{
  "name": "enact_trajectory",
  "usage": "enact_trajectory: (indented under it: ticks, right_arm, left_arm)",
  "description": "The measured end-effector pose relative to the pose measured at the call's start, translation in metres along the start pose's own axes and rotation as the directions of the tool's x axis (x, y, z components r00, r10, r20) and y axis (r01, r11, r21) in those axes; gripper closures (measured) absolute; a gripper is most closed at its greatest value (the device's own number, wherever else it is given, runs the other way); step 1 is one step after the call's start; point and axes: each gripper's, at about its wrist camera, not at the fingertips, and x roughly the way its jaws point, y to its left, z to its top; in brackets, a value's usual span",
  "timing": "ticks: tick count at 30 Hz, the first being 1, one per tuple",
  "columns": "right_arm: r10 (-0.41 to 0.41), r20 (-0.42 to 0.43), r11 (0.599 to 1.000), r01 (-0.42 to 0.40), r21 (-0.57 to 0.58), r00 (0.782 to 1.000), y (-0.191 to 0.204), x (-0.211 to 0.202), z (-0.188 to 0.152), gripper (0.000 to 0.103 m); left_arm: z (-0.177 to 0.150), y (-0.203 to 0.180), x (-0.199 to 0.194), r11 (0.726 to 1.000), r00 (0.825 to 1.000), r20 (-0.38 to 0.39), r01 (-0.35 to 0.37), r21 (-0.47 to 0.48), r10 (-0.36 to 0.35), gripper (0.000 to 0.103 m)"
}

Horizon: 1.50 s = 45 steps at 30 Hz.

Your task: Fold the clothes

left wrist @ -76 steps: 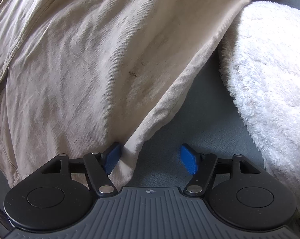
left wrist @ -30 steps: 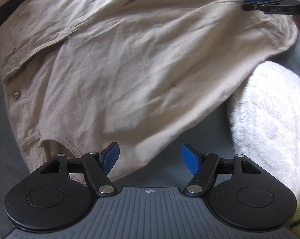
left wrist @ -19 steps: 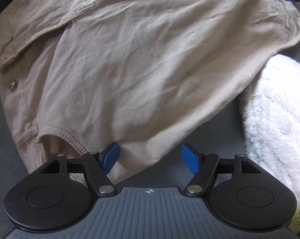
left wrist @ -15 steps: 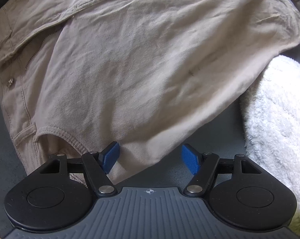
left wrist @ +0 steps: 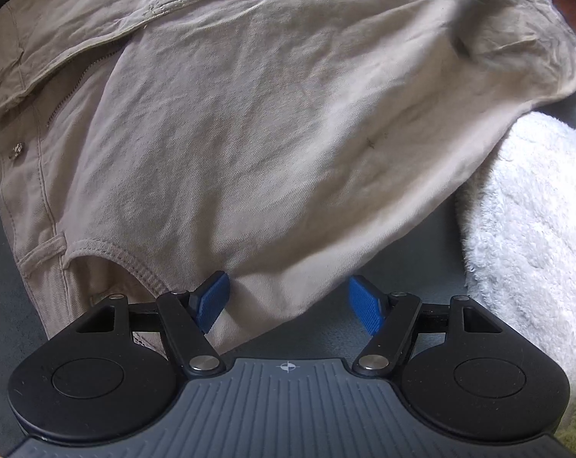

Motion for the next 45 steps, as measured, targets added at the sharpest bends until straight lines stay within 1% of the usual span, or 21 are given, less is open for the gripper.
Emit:
enact_trajectory:
  ticks: [2, 4, 6, 7, 11, 14, 16, 19, 22, 24, 26, 28, 31, 32, 35, 36, 38, 39, 40, 42, 45]
  right_arm:
    - [0.065, -0.055, 0.997, -0.067, -0.046, 0.996, 0.02, -0.001, -0.011, 0.071]
    - [0.045, -0.095, 0.992, -0.055, -0.111, 0.994, 0.042, 0.013, -0.02, 0.071]
    - [-0.009, -0.111, 0.996, -0.001, -0.088, 0.994, 0.049, 0.039, -0.016, 0.071]
    - [0.002, -0.105, 1.0, -0.004, -0.023, 0.994, 0.045, 0.048, -0.009, 0.071]
    - [0.042, -0.059, 0.992, -0.034, 0.125, 0.997, 0.031, 0.032, 0.0, 0.071]
    - [0.03, -0.029, 0.995, -0.027, 0.095, 0.999, 0.025, 0.002, -0.015, 0.07]
    - [0.029, -0.041, 0.995, -0.025, 0.102, 0.999, 0.014, -0.007, -0.027, 0.07]
    - [-0.04, -0.067, 0.989, 0.049, 0.139, 0.997, -0.012, 0.01, -0.03, 0.07]
    - [0.004, -0.007, 0.957, -0.002, 0.291, 1.0, -0.046, 0.024, -0.014, 0.072]
    - [-0.023, 0.05, 0.934, 0.004, 0.358, 0.998, -0.065, 0.017, -0.002, 0.07]
    - [-0.057, 0.076, 0.93, 0.025, 0.366, 0.995, -0.077, -0.001, -0.002, 0.069]
    - [-0.008, 0.064, 0.941, -0.014, 0.337, 0.998, -0.087, -0.016, -0.015, 0.069]
    - [-0.025, 0.0, 0.957, 0.024, 0.289, 1.0, -0.114, -0.023, -0.041, 0.069]
    - [-0.071, -0.019, 0.951, 0.073, 0.301, 0.997, -0.133, -0.025, -0.048, 0.069]
    - [-0.221, -0.025, 0.86, 0.207, 0.467, 0.975, -0.228, -0.041, -0.072, 0.071]
    - [-0.304, -0.044, 0.802, 0.28, 0.527, 0.952, -0.26, -0.051, -0.081, 0.071]
    - [-0.436, -0.144, 0.644, 0.419, 0.64, 0.889, -0.314, -0.073, -0.102, 0.069]
    - [-0.461, -0.193, 0.569, 0.455, 0.684, 0.866, -0.331, -0.085, -0.113, 0.068]
    - [-0.454, -0.198, 0.559, 0.451, 0.696, 0.869, -0.332, -0.093, -0.12, 0.068]
    - [-0.433, -0.193, 0.558, 0.43, 0.71, 0.88, -0.33, -0.109, -0.131, 0.068]
    - [-0.312, -0.113, 0.754, 0.318, 0.575, 0.943, -0.263, -0.101, -0.126, 0.068]
  left_arm:
    - [0.0, 0.003, 0.0, 1.0, 1.0, -0.001, 0.007, -0.003, -0.007, 0.033]
    - [0.0, 0.006, -0.001, 1.0, 1.0, -0.004, 0.011, -0.003, -0.011, 0.033]
    - [-0.001, 0.007, -0.002, 1.0, 1.0, -0.007, 0.011, 0.001, -0.011, 0.033]
    - [-0.002, 0.008, -0.002, 1.0, 1.0, -0.007, 0.01, 0.005, -0.01, 0.033]
    - [-0.004, 0.012, -0.001, 1.0, 1.0, -0.005, 0.007, 0.009, -0.007, 0.033]
    - [-0.004, 0.015, -0.001, 1.0, 1.0, -0.009, 0.009, 0.01, -0.009, 0.033]
    - [-0.003, 0.018, 0.0, 1.0, 1.0, -0.011, 0.01, 0.001, -0.01, 0.033]
    - [-0.002, 0.019, 0.0, 1.0, 1.0, -0.017, -0.002, -0.002, 0.002, 0.033]
    - [-0.002, 0.017, -0.001, 1.0, 0.999, -0.024, -0.022, 0.009, 0.022, 0.033]
    - [-0.002, 0.017, -0.001, 0.999, 0.999, -0.028, -0.034, 0.016, 0.034, 0.033]
    - [-0.001, 0.018, -0.002, 0.999, 0.999, -0.034, -0.041, 0.009, 0.042, 0.033]
    - [0.001, 0.019, -0.002, 0.999, 0.998, -0.043, -0.047, -0.009, 0.046, 0.033]
    - [0.003, 0.021, -0.002, 0.998, 0.997, -0.059, -0.056, -0.008, 0.055, 0.033]
    - [0.004, 0.022, -0.002, 0.998, 0.996, -0.064, -0.059, 0.001, 0.059, 0.033]
    - [0.002, 0.024, -0.003, 0.996, 0.994, -0.07, -0.078, 0.029, 0.08, 0.033]
    - [0.002, 0.025, -0.004, 0.996, 0.994, -0.069, -0.085, 0.03, 0.086, 0.033]
    - [0.001, 0.03, -0.009, 0.995, 0.993, -0.062, -0.095, 0.015, 0.096, 0.033]
    - [0.001, 0.033, -0.012, 0.995, 0.994, -0.054, -0.099, 0.002, 0.099, 0.033]
    - [0.0, 0.036, -0.015, 0.995, 0.994, -0.046, -0.1, -0.015, 0.099, 0.033]
    - [-0.002, 0.043, -0.021, 0.994, 0.995, -0.029, -0.097, -0.052, 0.095, 0.033]
    - [-0.006, 0.052, -0.03, 0.992, 0.996, 0.005, -0.085, -0.092, 0.086, 0.033]
